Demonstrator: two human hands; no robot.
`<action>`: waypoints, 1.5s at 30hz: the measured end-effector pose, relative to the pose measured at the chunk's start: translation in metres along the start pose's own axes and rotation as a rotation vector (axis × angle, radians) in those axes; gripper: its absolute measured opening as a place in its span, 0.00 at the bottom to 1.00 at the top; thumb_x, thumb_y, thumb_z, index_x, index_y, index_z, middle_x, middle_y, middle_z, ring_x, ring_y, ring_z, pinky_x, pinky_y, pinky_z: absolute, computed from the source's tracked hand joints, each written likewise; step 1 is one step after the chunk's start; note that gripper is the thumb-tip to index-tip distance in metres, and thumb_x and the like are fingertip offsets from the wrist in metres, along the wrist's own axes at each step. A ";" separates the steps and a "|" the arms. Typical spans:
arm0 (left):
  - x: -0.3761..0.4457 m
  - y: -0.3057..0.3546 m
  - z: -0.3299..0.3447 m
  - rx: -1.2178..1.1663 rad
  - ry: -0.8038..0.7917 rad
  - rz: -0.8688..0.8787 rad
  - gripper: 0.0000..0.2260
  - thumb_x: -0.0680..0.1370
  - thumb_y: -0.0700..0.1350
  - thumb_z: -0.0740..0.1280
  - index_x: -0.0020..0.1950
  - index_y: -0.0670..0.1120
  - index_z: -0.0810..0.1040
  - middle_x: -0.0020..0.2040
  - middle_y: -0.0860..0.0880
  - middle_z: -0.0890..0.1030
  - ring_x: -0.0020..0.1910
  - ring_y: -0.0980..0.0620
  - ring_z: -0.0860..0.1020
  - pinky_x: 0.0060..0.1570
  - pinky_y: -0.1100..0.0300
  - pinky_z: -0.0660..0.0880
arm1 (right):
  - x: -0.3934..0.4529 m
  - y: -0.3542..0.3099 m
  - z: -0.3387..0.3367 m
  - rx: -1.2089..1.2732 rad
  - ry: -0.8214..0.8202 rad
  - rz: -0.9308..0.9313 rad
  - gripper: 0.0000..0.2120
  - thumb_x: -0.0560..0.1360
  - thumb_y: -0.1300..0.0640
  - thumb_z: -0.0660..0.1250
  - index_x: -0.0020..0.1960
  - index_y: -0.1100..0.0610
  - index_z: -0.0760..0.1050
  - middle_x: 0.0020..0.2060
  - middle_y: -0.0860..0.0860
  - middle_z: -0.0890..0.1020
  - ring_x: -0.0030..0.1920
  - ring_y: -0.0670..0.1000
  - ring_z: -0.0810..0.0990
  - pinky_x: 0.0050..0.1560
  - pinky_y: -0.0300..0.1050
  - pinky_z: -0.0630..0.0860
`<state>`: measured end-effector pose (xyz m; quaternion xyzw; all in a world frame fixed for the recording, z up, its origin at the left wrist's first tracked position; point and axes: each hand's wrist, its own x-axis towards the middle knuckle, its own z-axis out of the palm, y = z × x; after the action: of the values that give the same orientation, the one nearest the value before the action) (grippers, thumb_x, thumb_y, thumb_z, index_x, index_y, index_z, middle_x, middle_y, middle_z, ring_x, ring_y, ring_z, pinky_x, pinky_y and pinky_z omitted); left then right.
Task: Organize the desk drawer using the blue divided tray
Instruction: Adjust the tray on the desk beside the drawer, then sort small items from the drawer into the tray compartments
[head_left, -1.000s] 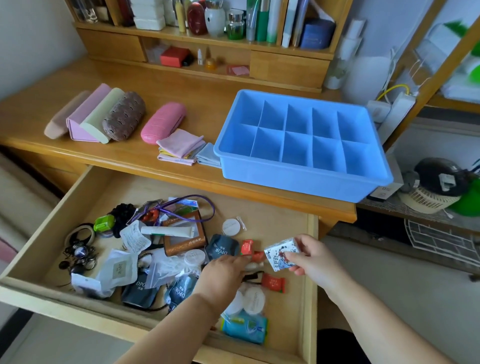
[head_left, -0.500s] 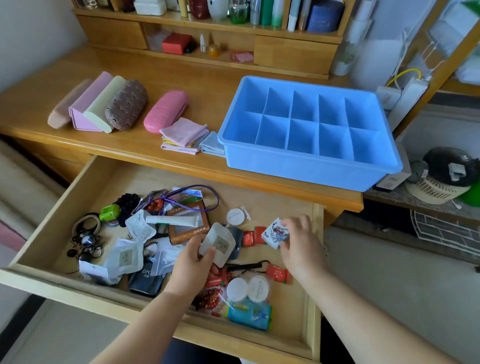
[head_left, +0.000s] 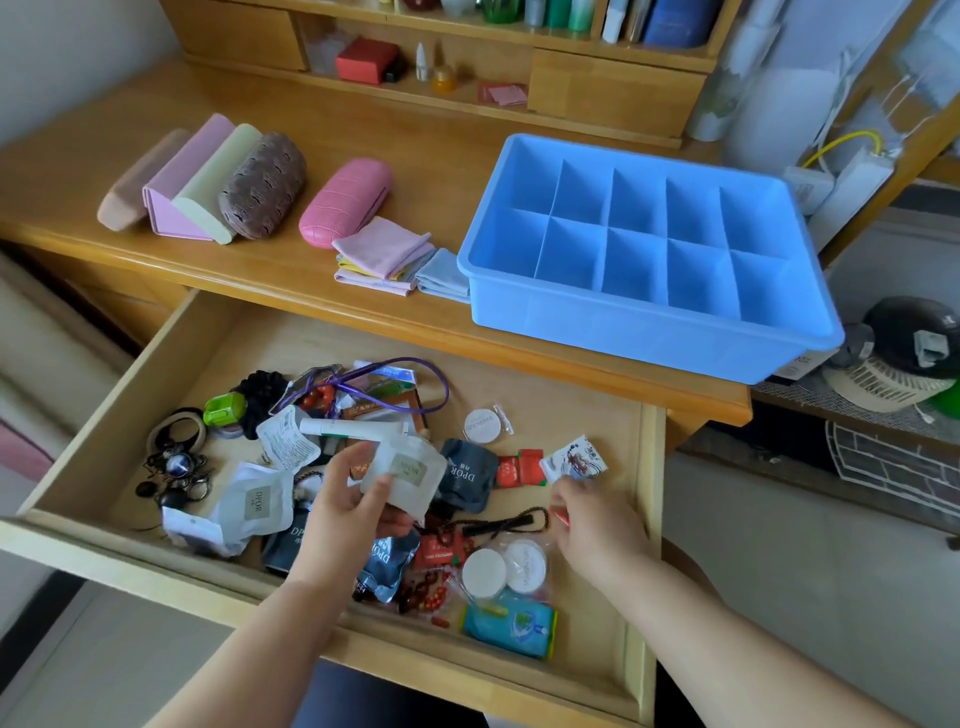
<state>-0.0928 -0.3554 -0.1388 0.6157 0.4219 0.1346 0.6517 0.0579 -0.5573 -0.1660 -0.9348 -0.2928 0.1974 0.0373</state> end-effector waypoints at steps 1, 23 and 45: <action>0.002 0.000 -0.001 -0.047 0.017 -0.015 0.11 0.80 0.42 0.61 0.62 0.52 0.70 0.45 0.43 0.83 0.35 0.47 0.83 0.35 0.59 0.80 | -0.003 -0.001 -0.002 -0.069 0.099 -0.073 0.17 0.74 0.61 0.63 0.62 0.50 0.69 0.60 0.51 0.74 0.48 0.55 0.80 0.38 0.44 0.71; -0.003 -0.006 0.054 0.579 -0.242 0.046 0.14 0.79 0.42 0.59 0.64 0.49 0.73 0.49 0.51 0.78 0.48 0.52 0.78 0.41 0.64 0.76 | -0.019 -0.004 -0.036 1.071 -0.129 0.211 0.07 0.78 0.60 0.60 0.48 0.56 0.77 0.38 0.55 0.81 0.30 0.52 0.80 0.22 0.35 0.69; 0.069 0.241 0.100 0.505 -0.047 0.858 0.08 0.75 0.38 0.66 0.49 0.50 0.79 0.39 0.52 0.81 0.33 0.53 0.76 0.36 0.60 0.76 | -0.018 0.026 -0.181 1.546 0.121 -0.028 0.12 0.75 0.67 0.65 0.51 0.53 0.77 0.43 0.53 0.83 0.40 0.50 0.81 0.31 0.40 0.76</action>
<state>0.1034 -0.3266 0.0442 0.8752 0.1351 0.2707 0.3774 0.1292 -0.5808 0.0020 -0.6485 -0.0810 0.2936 0.6976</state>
